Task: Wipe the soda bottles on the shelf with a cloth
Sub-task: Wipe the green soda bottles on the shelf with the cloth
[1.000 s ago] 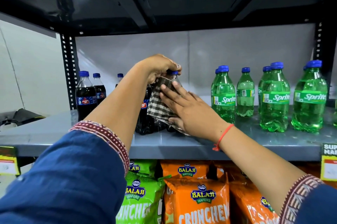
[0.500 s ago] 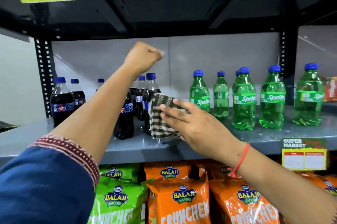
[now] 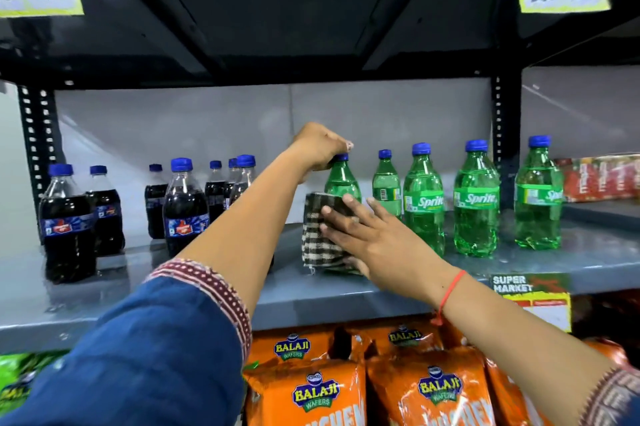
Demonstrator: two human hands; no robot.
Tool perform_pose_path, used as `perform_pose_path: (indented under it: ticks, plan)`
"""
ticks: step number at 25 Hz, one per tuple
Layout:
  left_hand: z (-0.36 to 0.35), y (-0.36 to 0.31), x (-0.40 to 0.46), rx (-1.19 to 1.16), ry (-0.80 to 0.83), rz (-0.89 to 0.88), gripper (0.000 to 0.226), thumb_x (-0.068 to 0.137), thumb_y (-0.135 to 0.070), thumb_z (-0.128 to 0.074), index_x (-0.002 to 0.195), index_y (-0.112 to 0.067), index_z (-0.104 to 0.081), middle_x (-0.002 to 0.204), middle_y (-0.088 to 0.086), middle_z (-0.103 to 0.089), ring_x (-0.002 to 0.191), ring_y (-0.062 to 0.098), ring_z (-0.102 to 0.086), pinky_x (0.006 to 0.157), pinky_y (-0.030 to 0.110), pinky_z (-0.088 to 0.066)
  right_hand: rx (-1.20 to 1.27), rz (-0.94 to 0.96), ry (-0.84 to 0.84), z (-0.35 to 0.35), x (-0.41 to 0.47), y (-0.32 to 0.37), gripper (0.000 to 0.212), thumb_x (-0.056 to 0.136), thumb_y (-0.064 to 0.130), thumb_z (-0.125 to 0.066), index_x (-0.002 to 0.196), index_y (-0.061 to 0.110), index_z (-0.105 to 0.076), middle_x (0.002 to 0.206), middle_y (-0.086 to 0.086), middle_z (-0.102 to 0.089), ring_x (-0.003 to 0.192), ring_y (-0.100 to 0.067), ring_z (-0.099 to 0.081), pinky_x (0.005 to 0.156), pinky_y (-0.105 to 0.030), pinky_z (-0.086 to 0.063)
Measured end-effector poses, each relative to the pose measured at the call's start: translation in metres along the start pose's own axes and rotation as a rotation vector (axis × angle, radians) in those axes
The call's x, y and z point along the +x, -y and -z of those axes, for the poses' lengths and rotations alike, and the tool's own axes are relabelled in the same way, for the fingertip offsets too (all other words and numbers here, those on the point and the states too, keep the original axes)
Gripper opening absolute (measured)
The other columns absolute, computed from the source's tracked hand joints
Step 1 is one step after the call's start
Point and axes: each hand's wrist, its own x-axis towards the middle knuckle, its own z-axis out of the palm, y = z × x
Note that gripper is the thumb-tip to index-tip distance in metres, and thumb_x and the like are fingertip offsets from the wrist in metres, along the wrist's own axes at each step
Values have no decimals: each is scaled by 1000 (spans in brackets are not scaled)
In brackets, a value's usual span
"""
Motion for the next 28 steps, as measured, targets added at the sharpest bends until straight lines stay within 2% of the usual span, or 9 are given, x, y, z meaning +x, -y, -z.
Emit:
perform_pose_path:
  ticks: [4, 11, 14, 17, 20, 22, 24, 26, 28]
  plan:
    - [5, -4, -6, -39, 22, 22, 6, 81, -7, -62, 79, -3, -65, 72, 4, -61, 74, 15, -58, 63, 18, -53, -66, 15, -73, 2, 9, -7, 66, 64, 30, -80, 123, 11, -58, 132, -10, -57, 121, -33, -52, 94, -49, -44]
    - [5, -2, -5, -38, 5, 21, 6, 80, -8, -63, 78, -4, -67, 71, 5, -62, 74, 18, -58, 75, 27, -51, -29, -2, -106, 2, 15, -13, 54, 74, 25, -68, 123, 5, -56, 131, -16, -56, 119, -37, -51, 91, -51, -45]
    - [5, -3, -5, -60, 27, 38, 9, 81, -8, -62, 72, -8, -64, 74, 6, -61, 74, 15, -59, 75, 24, -52, -56, 83, -46, -1, 8, -9, 58, 74, 29, -72, 125, 7, -55, 133, -14, -54, 122, -34, -50, 96, -50, -39]
    - [3, -4, -7, -23, 7, 24, 9, 81, -8, -61, 83, -2, -67, 72, 4, -61, 73, 15, -57, 77, 27, -49, -30, 22, -56, 0, 16, -18, 52, 81, 31, -49, 126, 5, -53, 133, -16, -54, 121, -37, -50, 97, -51, -37]
    - [4, -4, -7, -41, 22, 24, 9, 81, -8, -61, 73, -8, -64, 71, 4, -60, 72, 16, -57, 74, 26, -51, -21, 78, -38, -6, 9, -10, 54, 80, 27, -59, 128, 4, -51, 135, -17, -51, 124, -37, -46, 99, -51, -34]
    - [5, -3, -7, -47, 23, 32, 8, 81, -8, -61, 74, -7, -64, 72, 4, -60, 74, 16, -58, 70, 23, -51, -74, 138, -30, -3, 7, -14, 51, 82, 30, -47, 127, 6, -53, 135, -15, -53, 123, -34, -48, 98, -49, -37]
    - [4, -4, -6, -4, -1, 16, 10, 80, -10, -62, 85, -2, -68, 72, 3, -61, 77, 18, -58, 75, 26, -49, -62, 46, -38, 4, 16, -24, 54, 81, 29, -37, 126, 5, -53, 132, -17, -54, 120, -36, -50, 95, -50, -40]
    - [4, -4, -6, 15, -3, 16, 14, 80, -10, -63, 89, -1, -68, 72, 3, -62, 75, 17, -58, 72, 25, -49, -39, 9, -47, 5, 18, -22, 53, 80, 26, -42, 126, 2, -52, 133, -20, -53, 120, -38, -50, 93, -52, -42]
    - [5, -5, -6, -15, 25, 34, 6, 81, -8, -62, 79, -5, -66, 74, 4, -61, 73, 15, -58, 62, 21, -50, -52, 120, -20, -1, 7, -14, 55, 77, 21, -61, 128, 2, -50, 135, -19, -51, 123, -37, -47, 97, -52, -37]
